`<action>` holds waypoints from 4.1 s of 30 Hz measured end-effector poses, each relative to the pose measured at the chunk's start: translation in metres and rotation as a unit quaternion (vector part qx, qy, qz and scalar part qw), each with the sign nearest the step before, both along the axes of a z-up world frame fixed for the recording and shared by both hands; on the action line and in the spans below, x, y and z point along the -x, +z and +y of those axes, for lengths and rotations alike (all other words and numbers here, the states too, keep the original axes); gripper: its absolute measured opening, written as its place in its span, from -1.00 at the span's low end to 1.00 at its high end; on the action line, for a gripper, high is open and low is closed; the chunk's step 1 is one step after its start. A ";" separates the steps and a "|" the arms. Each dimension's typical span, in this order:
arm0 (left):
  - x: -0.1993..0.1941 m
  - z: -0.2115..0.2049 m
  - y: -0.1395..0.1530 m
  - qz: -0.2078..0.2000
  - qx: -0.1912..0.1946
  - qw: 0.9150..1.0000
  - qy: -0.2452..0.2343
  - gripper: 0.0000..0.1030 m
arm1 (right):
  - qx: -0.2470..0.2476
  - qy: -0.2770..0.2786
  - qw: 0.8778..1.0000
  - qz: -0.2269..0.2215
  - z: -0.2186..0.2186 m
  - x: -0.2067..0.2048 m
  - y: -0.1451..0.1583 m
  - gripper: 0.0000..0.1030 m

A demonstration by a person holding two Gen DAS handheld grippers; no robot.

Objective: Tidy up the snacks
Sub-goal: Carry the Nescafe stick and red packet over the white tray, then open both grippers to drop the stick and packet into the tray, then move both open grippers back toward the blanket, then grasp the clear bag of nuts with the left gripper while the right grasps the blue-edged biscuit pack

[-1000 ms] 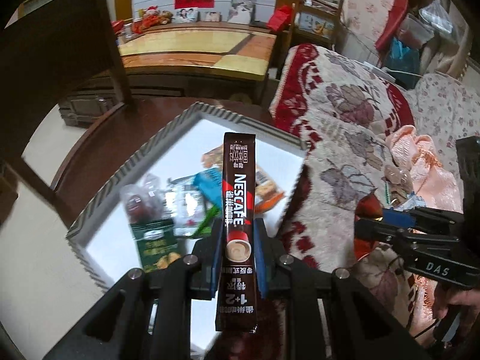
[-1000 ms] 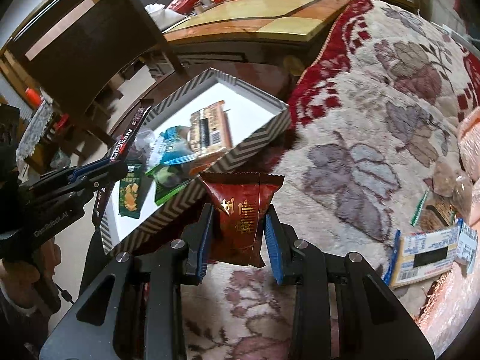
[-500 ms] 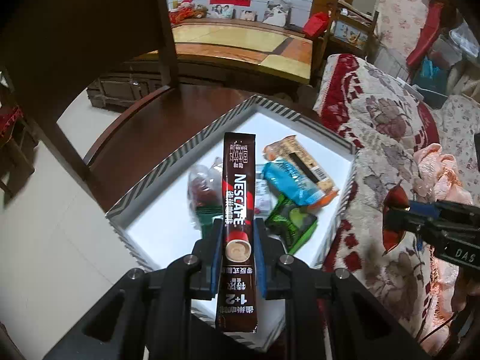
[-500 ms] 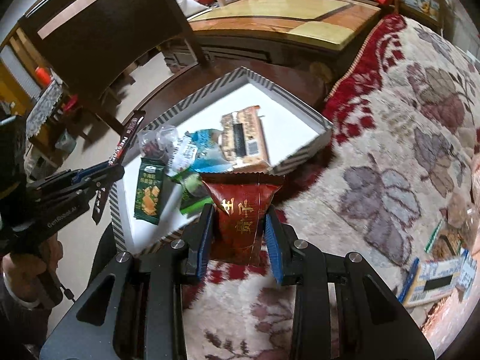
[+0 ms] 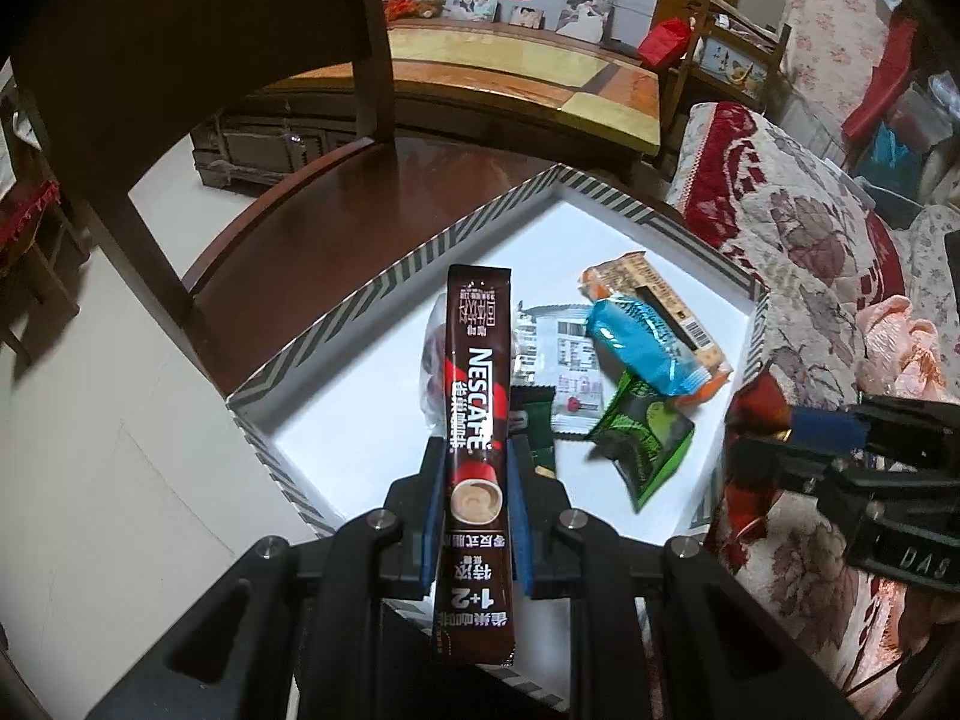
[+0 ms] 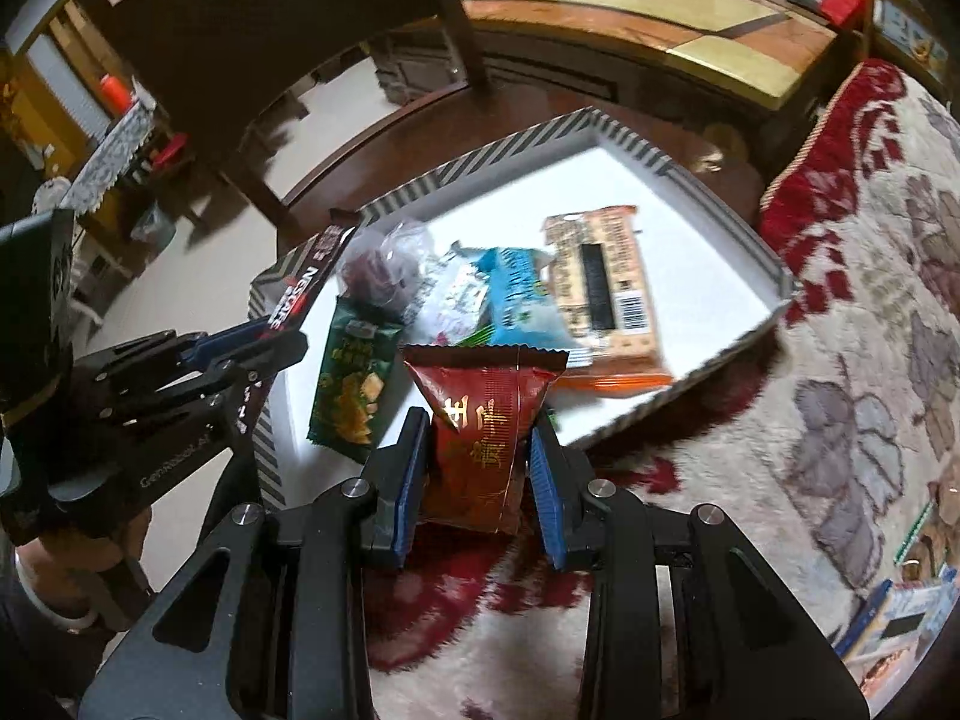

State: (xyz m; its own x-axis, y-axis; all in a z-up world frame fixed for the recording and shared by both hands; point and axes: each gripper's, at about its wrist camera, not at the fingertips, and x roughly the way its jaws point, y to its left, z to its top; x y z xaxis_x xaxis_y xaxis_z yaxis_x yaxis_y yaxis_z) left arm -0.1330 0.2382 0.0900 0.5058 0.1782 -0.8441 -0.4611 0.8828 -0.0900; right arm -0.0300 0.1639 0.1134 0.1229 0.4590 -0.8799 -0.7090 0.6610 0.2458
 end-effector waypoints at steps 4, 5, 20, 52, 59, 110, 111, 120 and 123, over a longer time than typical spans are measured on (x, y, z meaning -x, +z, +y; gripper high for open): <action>-0.001 0.003 -0.004 0.003 0.003 1.000 0.003 -0.59 | 0.005 0.011 1.000 0.005 0.011 0.003 -0.006 -0.39; -0.002 0.003 -0.006 0.003 0.003 1.000 0.004 -0.59 | 0.005 0.013 1.000 0.006 0.013 0.004 -0.007 -0.39; -0.004 0.009 -0.016 0.011 0.005 1.000 0.014 -0.52 | 0.027 0.047 0.998 0.016 0.050 0.015 -0.031 -0.39; -0.033 -0.064 0.026 -0.031 -0.014 0.998 -0.051 0.54 | -0.036 -0.073 0.997 0.008 -0.067 0.003 0.014 -0.38; -0.053 -0.097 0.033 -0.037 -0.013 0.995 -0.088 0.54 | -0.042 -0.114 0.993 0.003 -0.110 -0.004 0.023 -0.32; -0.223 -0.302 0.003 0.033 0.063 0.948 -0.311 0.65 | -0.021 -0.371 0.928 0.011 -0.376 -0.043 -0.003 -0.16; -0.229 -0.307 0.002 0.035 0.067 0.946 -0.315 0.66 | -0.023 -0.375 0.927 0.012 -0.379 -0.043 -0.004 -0.09; -0.285 -0.360 -0.018 0.058 0.107 0.937 -0.328 0.72 | -0.030 -0.405 0.914 0.018 -0.394 -0.045 -0.010 0.17; -0.302 -0.375 -0.029 0.070 0.109 0.935 -0.329 0.72 | -0.031 -0.417 0.908 0.026 -0.399 -0.046 -0.013 0.17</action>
State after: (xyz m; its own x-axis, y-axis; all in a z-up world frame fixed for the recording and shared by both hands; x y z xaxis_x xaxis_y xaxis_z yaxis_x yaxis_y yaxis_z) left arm 0.1688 -0.1371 0.0612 0.3264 -0.3173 -0.8904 0.1548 0.9472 -0.2808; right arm 0.0156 -0.2352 0.1003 0.4100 0.2747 -0.8697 0.0451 0.9463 0.3202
